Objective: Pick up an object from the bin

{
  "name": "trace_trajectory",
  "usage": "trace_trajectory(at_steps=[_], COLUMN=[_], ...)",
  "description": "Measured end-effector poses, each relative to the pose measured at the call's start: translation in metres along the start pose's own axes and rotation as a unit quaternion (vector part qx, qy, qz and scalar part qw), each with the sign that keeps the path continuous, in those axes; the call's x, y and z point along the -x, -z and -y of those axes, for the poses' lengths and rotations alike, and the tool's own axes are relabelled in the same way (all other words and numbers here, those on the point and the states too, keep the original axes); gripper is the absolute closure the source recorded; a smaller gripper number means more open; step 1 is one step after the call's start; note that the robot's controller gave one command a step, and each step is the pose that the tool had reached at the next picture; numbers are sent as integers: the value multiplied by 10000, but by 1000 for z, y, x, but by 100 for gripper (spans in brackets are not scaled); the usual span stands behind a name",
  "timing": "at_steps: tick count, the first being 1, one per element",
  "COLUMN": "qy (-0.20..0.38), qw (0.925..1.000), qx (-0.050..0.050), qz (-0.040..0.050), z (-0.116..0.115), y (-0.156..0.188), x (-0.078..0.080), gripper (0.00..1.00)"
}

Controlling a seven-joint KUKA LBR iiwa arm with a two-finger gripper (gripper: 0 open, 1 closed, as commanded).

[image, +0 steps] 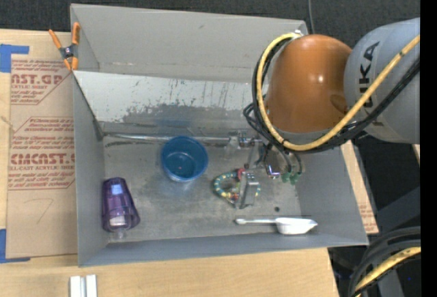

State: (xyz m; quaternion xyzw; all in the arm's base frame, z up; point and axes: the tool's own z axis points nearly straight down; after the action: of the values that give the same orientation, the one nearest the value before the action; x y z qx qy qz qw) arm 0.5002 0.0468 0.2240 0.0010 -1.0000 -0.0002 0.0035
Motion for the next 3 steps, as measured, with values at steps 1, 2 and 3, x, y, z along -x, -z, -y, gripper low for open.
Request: trace_trajectory(at_steps=[1, 2, 3], qy=[-9, 660, 16], qw=[10000, 9978, 10000], qx=[4, 3, 13], qz=[41, 42, 42], z=[0, -64, -110], y=[5, -94, -156], x=[1, 35, 49], gripper=[0, 0, 0])
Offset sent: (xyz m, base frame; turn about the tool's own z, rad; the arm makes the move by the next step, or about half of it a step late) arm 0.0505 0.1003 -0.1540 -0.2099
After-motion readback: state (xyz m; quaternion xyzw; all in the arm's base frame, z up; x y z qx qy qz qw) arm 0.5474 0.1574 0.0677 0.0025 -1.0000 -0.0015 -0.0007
